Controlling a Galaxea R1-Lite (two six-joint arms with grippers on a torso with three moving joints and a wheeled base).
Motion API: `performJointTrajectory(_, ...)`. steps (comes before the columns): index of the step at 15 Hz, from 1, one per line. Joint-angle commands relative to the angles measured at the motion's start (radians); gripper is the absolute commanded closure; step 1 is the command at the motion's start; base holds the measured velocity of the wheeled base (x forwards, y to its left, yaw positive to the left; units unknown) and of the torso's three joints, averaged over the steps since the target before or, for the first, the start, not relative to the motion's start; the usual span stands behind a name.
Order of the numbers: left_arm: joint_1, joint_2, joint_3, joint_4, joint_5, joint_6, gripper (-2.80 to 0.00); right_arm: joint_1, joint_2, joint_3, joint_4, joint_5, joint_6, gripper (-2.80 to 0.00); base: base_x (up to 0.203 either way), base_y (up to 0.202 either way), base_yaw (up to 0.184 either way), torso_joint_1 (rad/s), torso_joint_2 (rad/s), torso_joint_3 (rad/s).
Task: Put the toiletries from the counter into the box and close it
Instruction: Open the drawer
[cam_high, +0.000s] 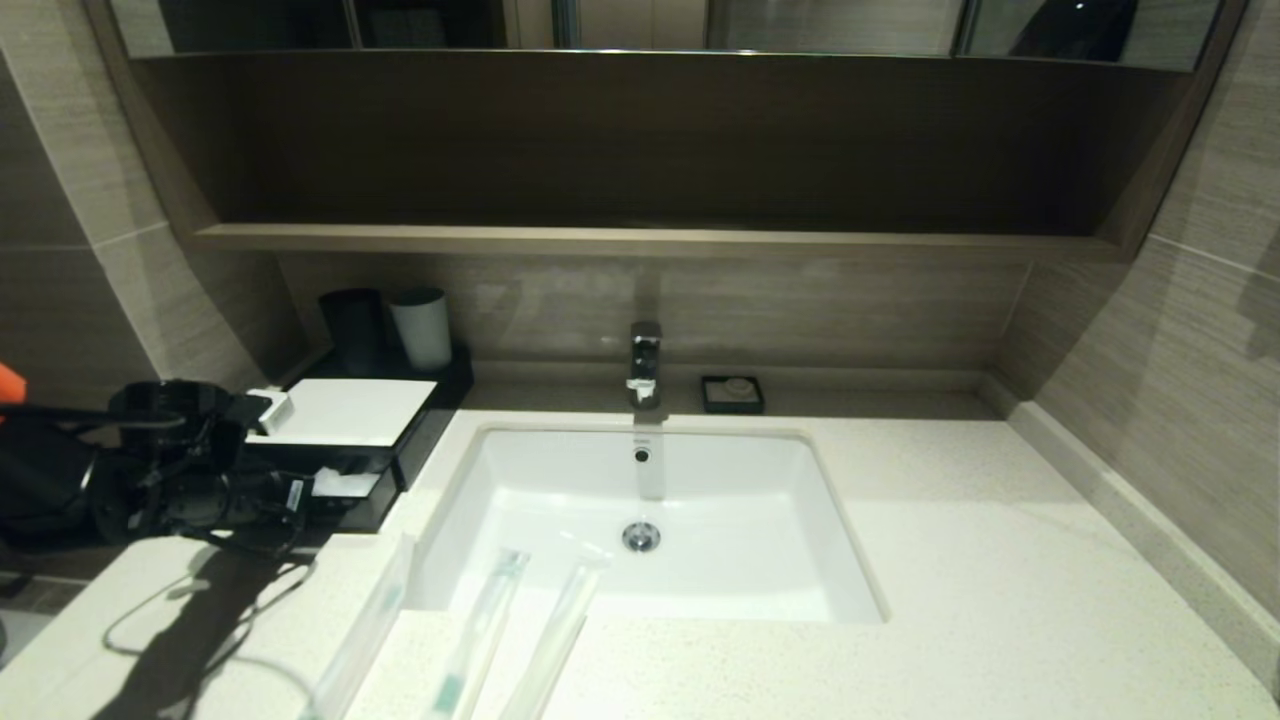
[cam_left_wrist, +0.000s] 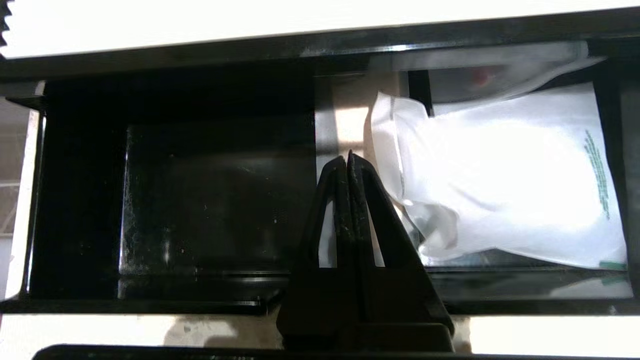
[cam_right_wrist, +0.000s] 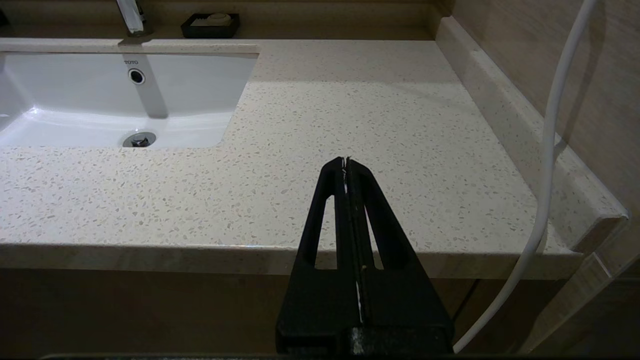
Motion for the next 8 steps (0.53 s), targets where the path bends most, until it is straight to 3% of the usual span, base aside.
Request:
performJointTrajectory(1, 0.005, -0.035, -0.010, 0.016, -0.002, 0.001, 0.00, 0.000, 0.000, 0.002, 0.000, 0.000, 0.000, 0.00, 0.000, 0.000, 0.000, 0.000, 0.00, 0.000)
performJointTrajectory(8, 0.014, -0.101, -0.036, 0.142, -0.001, 0.000, 0.00, 0.000, 0.000, 0.002, 0.000, 0.000, 0.000, 0.00, 0.000, 0.000, 0.000, 0.000, 0.00, 0.000)
